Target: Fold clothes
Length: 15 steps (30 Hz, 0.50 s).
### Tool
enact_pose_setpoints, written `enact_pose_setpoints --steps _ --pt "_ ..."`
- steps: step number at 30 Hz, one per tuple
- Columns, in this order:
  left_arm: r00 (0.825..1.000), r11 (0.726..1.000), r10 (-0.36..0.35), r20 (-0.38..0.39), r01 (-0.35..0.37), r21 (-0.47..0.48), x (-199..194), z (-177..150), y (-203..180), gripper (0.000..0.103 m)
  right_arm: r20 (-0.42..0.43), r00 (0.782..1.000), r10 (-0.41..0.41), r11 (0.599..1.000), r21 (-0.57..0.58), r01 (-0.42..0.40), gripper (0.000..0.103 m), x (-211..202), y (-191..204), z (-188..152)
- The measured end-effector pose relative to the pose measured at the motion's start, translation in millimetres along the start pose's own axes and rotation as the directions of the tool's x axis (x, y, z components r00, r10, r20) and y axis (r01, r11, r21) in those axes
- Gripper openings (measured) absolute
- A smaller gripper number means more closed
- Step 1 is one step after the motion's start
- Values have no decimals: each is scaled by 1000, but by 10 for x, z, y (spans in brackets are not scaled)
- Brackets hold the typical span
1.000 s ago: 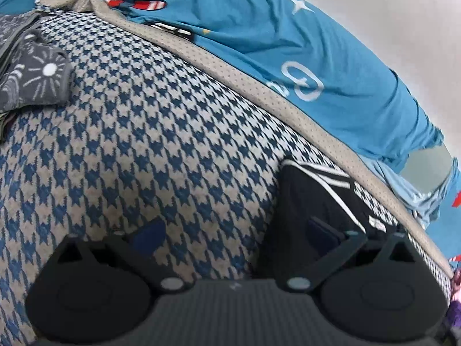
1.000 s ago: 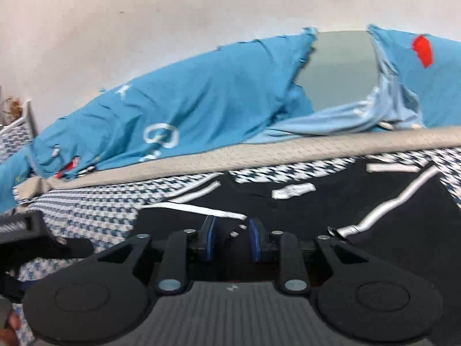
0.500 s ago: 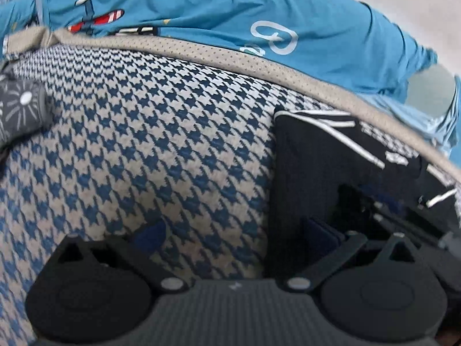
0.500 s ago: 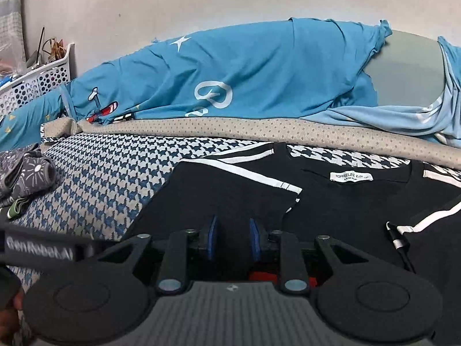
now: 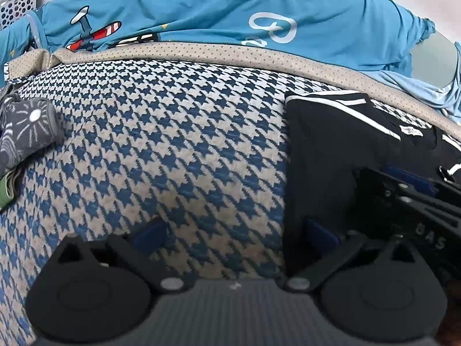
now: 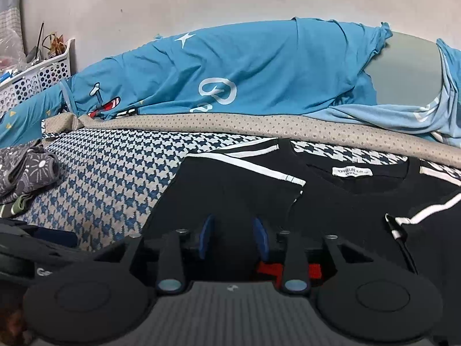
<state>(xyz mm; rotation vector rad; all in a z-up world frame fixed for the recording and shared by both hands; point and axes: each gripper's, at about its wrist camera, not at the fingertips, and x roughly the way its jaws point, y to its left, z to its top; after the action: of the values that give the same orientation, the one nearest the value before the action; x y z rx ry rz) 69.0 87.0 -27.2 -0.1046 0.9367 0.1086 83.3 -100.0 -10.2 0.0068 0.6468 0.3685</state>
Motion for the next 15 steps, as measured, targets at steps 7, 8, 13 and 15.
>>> enact_pose_setpoints --steps 7,8,13,15 --pt "1000 1000 0 3 0 0 -66 -77 53 103 -25 1000 4 998 65 -2 40 -227 -21 -34" --pt "1000 1000 -3 1 3 1 -79 -91 57 103 -31 1000 5 997 79 -2 41 -261 -31 -44" --pt "1000 1000 -20 -9 20 -1 -207 -214 94 103 -69 998 13 983 183 -1 44 -490 -122 -111" --pt "999 999 -42 -12 42 -27 -284 -258 144 103 -76 997 15 976 217 2 45 -592 -156 -122"
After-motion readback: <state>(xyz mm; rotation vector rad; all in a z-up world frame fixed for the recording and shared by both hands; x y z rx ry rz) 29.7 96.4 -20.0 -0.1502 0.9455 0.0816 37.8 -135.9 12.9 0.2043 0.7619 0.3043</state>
